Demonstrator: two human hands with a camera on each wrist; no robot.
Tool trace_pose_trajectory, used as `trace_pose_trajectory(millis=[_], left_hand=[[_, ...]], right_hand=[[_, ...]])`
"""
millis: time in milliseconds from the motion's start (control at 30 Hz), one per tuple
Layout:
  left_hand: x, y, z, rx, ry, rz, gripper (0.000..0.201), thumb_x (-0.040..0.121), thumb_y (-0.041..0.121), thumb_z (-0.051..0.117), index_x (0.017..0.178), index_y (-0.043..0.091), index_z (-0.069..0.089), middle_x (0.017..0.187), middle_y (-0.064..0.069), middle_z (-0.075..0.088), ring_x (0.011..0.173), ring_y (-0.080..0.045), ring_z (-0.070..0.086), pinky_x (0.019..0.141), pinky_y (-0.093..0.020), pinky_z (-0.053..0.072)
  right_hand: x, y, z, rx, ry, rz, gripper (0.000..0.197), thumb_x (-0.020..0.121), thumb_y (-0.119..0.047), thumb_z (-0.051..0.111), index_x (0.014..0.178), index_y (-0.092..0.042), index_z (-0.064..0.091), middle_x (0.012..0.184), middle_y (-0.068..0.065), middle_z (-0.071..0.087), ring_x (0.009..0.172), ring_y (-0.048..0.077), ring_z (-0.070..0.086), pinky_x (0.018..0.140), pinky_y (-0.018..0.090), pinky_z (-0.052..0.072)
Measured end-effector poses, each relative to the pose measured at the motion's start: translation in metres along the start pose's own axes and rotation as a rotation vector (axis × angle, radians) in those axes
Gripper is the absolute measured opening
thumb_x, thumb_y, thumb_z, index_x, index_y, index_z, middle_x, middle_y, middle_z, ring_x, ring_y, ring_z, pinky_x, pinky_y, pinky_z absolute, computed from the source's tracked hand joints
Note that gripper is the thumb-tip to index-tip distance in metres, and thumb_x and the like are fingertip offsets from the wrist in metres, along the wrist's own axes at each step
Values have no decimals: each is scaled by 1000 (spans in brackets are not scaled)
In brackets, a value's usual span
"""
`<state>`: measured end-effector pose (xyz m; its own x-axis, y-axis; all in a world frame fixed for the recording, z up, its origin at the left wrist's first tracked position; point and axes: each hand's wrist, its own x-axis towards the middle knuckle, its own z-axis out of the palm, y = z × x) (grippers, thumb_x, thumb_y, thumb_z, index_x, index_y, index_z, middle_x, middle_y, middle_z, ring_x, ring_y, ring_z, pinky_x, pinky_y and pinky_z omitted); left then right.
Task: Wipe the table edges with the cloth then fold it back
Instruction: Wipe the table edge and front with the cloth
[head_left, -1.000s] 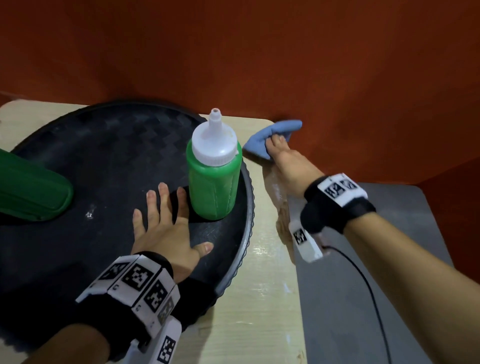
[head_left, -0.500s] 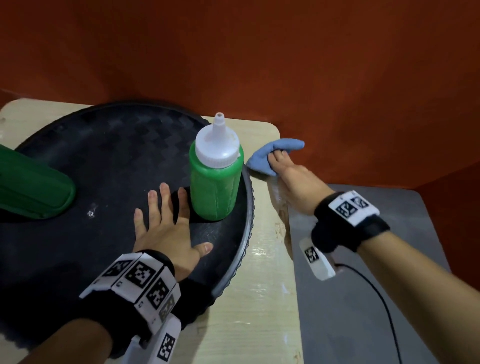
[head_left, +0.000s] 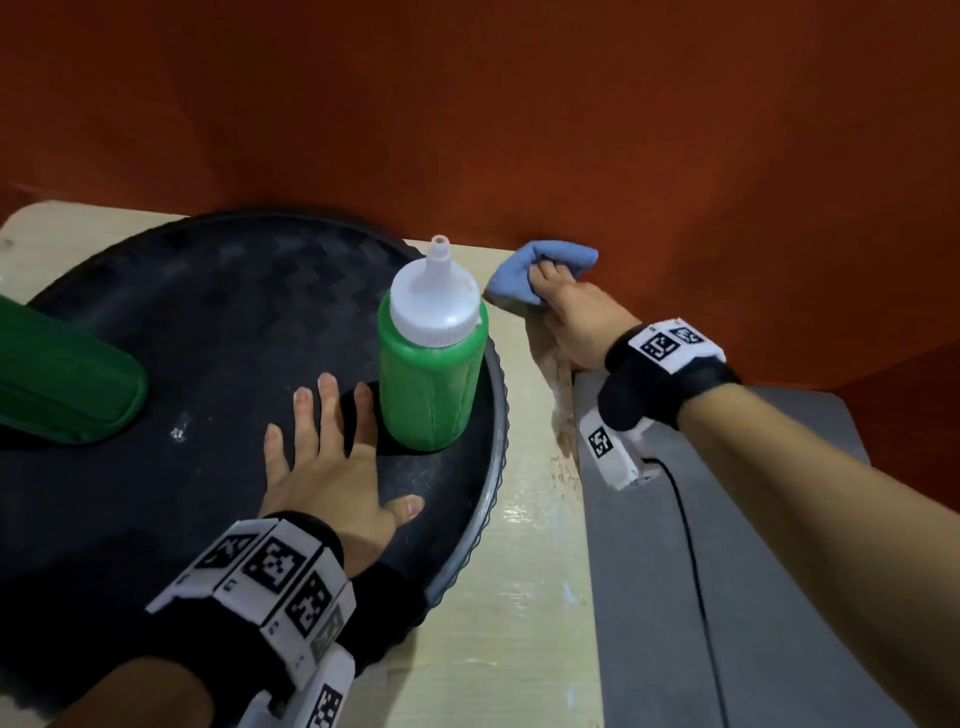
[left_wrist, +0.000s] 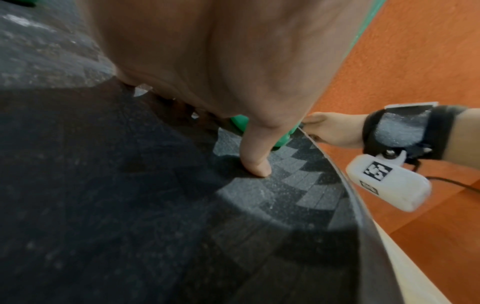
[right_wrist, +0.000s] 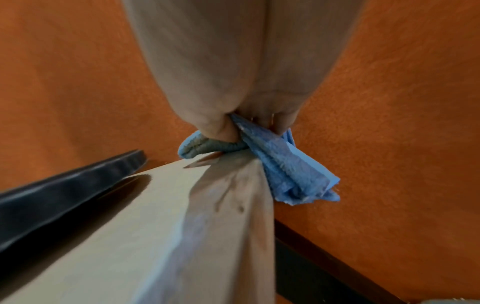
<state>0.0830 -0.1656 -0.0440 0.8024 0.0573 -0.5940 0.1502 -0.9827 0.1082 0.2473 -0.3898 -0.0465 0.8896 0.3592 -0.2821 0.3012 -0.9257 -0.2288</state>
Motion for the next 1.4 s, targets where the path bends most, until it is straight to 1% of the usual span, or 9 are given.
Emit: trace_pose_trajectory(millis=[100,167,333,500,667,833,1000,1167,1400], left_hand=[[0,1,1,-2,-8,4,106,84,66,42,145,19,-31,146,-11,-45,139,-30,-35,117,-51,-10],[0,0,0,-9,-5,3,106,84,66,43,145,19,-31,146,-11,-45,139,-30,-35,117,-51,-10],[0,0,0,-8,1,0,106,84,67,44,145,19,-29,147,-11,-43,139,-30,-34,117,-50,-10],[-2,-1,0,-17,6,7,106,84,66,43,146,19,-29,147,-11,-44,139,-30,-34,117,-50,-10],[-2,0,0,-9,8,8,106,84,66,43,145,18,-29,148,-11,-43,140,-30,-34,117,-50,-10],[-2,0,0,-18,5,10,106,84,66,43,145,19,-29,147,-11,-43,139,-30,-34,118,-50,-10],[-1,1,-1,-9,3,-5,106,84,66,44,146,20,-28,148,-10,-42,140,-29,-33,118,-49,-9],[-2,0,-1,-12,2,-11,106,83,67,45,146,21,-28,148,-9,-42,140,-28,-32,118,-49,-9],[-2,2,0,-15,16,-15,107,83,67,46,147,21,-26,149,-9,-40,141,-28,-31,118,-48,-10]], right_hand=[[-16,6,12,-27,-22,-25,66,87,0,44,148,-4,16,157,14,13,144,27,20,110,37,25],[-28,10,18,17,-58,-38,76,85,2,47,150,-12,10,160,6,4,147,22,9,115,44,26],[2,-1,1,42,26,-40,50,90,-2,38,140,0,30,149,18,28,137,30,32,102,32,28],[-28,3,20,69,-60,-70,70,88,4,46,149,-7,13,160,12,3,148,25,5,119,38,14],[5,-5,1,93,13,12,51,86,4,41,136,8,31,147,26,26,137,37,26,103,33,24],[-55,-1,26,8,-58,-71,79,86,6,52,150,-7,7,160,12,-3,148,24,2,114,26,11],[-7,-2,3,34,-1,-52,57,85,2,42,140,3,27,147,22,27,136,34,31,102,34,28],[-57,-3,18,-17,-59,-69,70,91,4,44,150,-8,8,160,13,0,148,24,5,115,30,13],[-53,-6,12,75,12,-113,66,89,8,42,149,-5,16,159,14,10,147,24,8,117,33,17]])
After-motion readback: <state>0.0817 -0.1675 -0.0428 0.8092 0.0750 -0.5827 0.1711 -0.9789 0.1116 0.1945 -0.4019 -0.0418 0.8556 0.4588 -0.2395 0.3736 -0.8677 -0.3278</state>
